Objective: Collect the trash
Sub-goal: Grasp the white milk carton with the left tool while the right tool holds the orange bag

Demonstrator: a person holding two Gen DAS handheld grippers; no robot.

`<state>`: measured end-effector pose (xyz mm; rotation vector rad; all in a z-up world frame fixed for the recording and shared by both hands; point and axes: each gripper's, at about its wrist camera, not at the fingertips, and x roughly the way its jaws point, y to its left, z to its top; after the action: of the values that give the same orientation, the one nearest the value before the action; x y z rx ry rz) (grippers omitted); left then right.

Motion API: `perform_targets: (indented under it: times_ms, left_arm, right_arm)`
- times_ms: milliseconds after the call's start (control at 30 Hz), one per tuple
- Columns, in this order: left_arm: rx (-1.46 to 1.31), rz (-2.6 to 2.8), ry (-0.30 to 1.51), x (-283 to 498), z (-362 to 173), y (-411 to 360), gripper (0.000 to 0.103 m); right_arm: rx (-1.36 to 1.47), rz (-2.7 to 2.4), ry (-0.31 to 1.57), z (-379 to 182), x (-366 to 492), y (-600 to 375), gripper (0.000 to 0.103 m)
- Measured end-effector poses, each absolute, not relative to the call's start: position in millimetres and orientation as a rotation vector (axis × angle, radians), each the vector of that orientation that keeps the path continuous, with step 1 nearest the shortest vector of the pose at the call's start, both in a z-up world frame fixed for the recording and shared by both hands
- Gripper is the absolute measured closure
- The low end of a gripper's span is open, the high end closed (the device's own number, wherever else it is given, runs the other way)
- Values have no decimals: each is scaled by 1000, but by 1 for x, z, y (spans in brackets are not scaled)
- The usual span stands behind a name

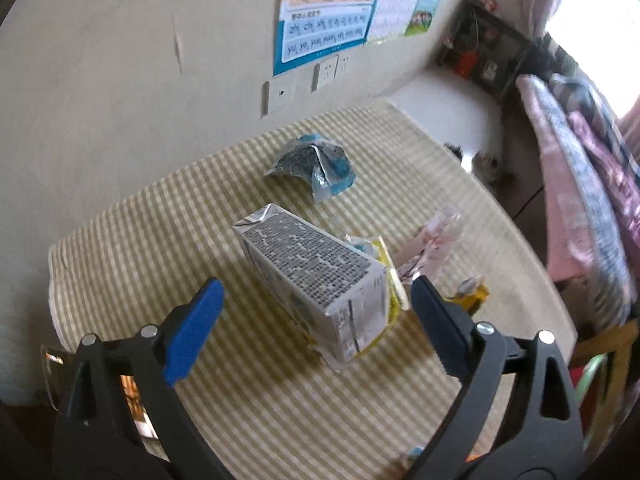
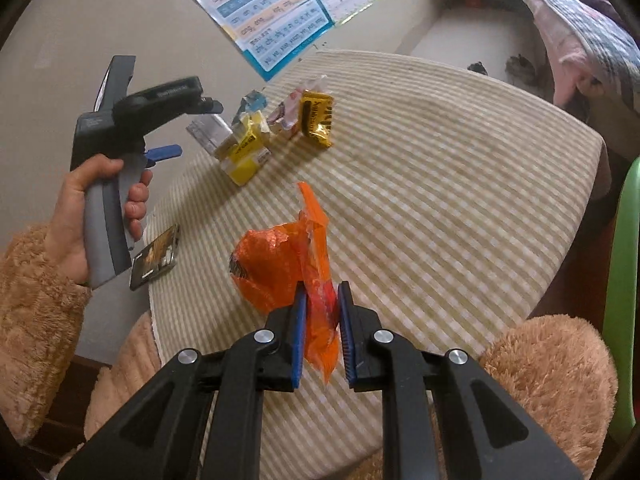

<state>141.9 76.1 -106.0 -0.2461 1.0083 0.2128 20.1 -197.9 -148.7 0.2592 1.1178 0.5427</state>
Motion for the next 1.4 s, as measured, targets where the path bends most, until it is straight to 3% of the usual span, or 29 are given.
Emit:
perform_targets:
  times_ms: [33, 100, 300, 567, 867, 1000, 1233, 1400]
  left_arm:
    - [-235, 208, 1015, 143, -107, 75, 35]
    - [-225, 191, 1026, 141, -110, 73, 50]
    - [-185, 164, 970, 120, -94, 66, 57]
    - [-210, 17, 890, 75, -59, 36, 58]
    - [-223, -94, 1013, 37, -91, 6, 58]
    - [-254, -74, 1076, 33, -108, 8, 52]
    - [-288, -86, 1138, 24, -122, 6, 31]
    - [-242, -100, 1134, 14, -118, -1, 24]
  right_arm:
    - [263, 543, 1120, -150, 19, -200, 88]
    - [274, 545, 1122, -152, 20, -201, 88]
    - [304, 541, 1132, -155, 20, -207, 87]
    - [316, 535, 1127, -153, 20, -211, 87]
    - [348, 496, 1113, -151, 20, -221, 87]
    - [342, 497, 1121, -153, 20, -220, 87]
    - [345, 502, 1127, -153, 21, -218, 86]
    - [359, 504, 1131, -155, 22, -219, 86]
